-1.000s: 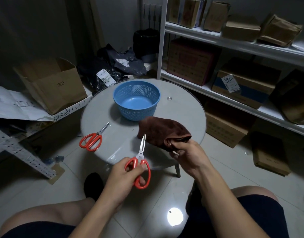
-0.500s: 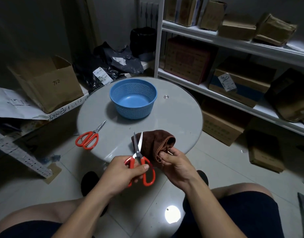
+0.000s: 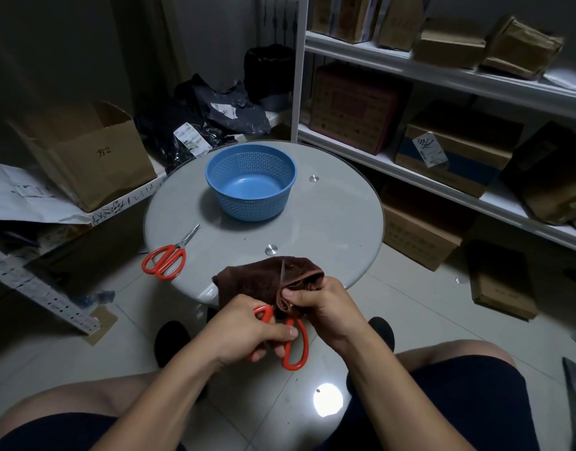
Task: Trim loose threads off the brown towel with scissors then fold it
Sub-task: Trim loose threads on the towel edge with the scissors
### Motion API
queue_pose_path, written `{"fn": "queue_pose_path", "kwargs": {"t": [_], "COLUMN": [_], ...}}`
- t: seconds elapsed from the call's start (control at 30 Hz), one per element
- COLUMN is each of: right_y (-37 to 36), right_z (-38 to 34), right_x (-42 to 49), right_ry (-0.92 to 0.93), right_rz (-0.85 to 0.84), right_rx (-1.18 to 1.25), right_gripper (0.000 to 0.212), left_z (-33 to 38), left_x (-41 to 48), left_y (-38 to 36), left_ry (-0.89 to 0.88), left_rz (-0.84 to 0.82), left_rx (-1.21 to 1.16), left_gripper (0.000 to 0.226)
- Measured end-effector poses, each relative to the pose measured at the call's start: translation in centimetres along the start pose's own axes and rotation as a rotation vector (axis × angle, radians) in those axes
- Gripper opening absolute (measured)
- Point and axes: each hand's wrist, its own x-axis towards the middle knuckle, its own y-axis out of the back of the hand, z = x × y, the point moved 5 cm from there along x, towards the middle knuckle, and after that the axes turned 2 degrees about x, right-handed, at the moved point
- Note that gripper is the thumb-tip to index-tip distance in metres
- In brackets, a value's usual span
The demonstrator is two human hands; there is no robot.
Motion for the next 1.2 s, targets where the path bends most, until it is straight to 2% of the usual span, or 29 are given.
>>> {"fn": "queue_pose_path", "kwargs": {"t": [0.17, 0.3, 0.37, 0.47, 0.53, 0.6, 0.67, 0.73, 0.87, 0.97, 1.07, 1.2], "right_y": [0.5, 3.5, 4.5, 3.5, 1.9, 0.2, -1.0, -1.3, -1.3, -1.1, -0.6, 0.3], "right_z": [0.5, -0.6, -1.4, -1.1, -0.5, -0.1, -0.1, -0.2, -0.7, -0.6, -0.4, -0.2], "right_x": [1.0, 1.4, 0.6, -0.6, -0.9, -0.7, -0.5, -0.3, -0.3, -0.4, -0.4, -0.4], "right_ry": [-0.082, -0.009, 0.026, 0.038, 0.06, 0.076, 0.103, 0.118, 0.123, 0.11, 0.11, 0.122], "right_rz": [0.161, 0.333, 0.317, 0.215, 0.144, 0.105, 0.13, 0.194, 0.24, 0.279, 0.294, 0.303], "right_rx": [0.257, 0.511, 0.42, 0.275, 0.221, 0.14, 0.045, -0.007, -0.012, 0.018, 0.013, 0.033], "right_gripper": [0.057, 0.061, 0.051, 0.04, 0.043, 0.047, 0.045, 0.039, 0.024, 0.018, 0.015, 0.01], "left_z": [-0.2, -1.0, -1.2, -0.3, 0.9, 1.7, 1.8, 1.2, 0.4, 0.0, 0.5, 2.1], "left_x": [0.4, -0.1, -0.2, -0.7, -0.9, -0.7, -0.4, 0.0, 0.1, -0.2, -0.9, -1.2], "left_y": [0.4, 0.9, 2.1, 3.6, 2.7, 1.1, -0.2, -1.1, -2.1, -2.9, -2.7, -0.2], "left_ry": [0.038, 0.071, 0.053, -0.034, -0.096, -0.15, -0.161, -0.166, -0.226, -0.296, -0.33, -0.41], "left_rz": [-0.001, 0.066, 0.25, 0.621, 0.698, 0.703, 0.704, 0.705, 0.749, 0.688, 0.616, 0.728], "left_rx": [0.02, 0.038, 0.132, 0.459, 0.645, 0.795, 0.958, 1.102, 1.239, 1.271, 1.193, 0.978], "left_gripper": [0.028, 0.03, 0.034, 0.028, 0.019, 0.016, 0.029, 0.037, 0.038, 0.04, 0.038, 0.027]}}
